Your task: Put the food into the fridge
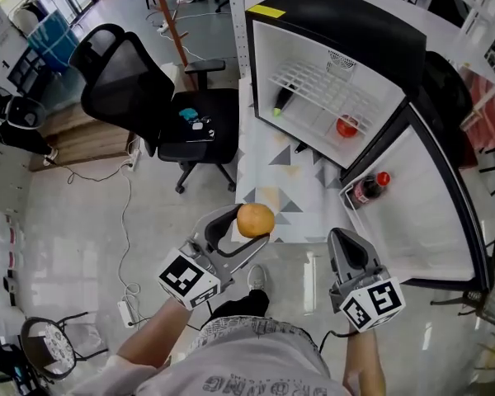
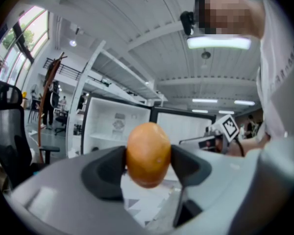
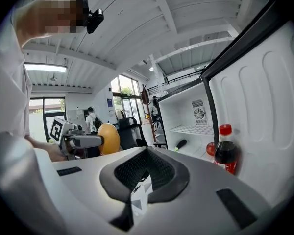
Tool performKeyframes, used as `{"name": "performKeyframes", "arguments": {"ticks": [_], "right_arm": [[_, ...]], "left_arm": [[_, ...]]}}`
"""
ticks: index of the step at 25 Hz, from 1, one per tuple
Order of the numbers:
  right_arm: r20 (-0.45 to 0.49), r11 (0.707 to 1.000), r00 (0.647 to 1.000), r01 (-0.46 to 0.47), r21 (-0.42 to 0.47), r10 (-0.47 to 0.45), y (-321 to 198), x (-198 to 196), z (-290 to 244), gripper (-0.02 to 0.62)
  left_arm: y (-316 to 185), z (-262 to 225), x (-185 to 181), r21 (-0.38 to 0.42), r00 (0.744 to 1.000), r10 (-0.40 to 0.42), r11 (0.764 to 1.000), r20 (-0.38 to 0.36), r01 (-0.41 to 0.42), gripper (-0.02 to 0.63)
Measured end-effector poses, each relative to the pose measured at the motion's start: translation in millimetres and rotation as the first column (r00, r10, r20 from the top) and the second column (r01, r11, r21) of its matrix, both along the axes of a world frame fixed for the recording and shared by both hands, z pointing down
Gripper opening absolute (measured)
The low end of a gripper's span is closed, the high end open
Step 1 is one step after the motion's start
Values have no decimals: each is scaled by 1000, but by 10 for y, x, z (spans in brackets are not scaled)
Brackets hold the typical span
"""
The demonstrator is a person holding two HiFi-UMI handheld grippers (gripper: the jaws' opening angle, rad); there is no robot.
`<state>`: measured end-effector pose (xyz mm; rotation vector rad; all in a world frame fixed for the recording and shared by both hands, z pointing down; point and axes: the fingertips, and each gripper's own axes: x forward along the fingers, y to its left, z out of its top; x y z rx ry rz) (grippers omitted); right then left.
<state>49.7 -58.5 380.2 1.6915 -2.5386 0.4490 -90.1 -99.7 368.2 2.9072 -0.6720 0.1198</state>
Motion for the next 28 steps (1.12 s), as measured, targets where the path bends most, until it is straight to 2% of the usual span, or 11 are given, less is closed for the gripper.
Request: {"name": "performKeyframes", "arguments": {"ticks": [7,17,28], "right_arm": [[-16,999,999,-48,5,49,-380,-66,-103,2],[-26,997,997,-76,25,76,-673,-104,-214,2],[-24,995,995,-91,41,92,-911,24,-250,2]], "left_arm": [[-442,-32,-74,1,999,40,999,-10,-40,293],[-752,-61,-84,12,998,64,998,-13,-64,293],[-1038,-107,199,48,995,94,994,18,-95,293]]}}
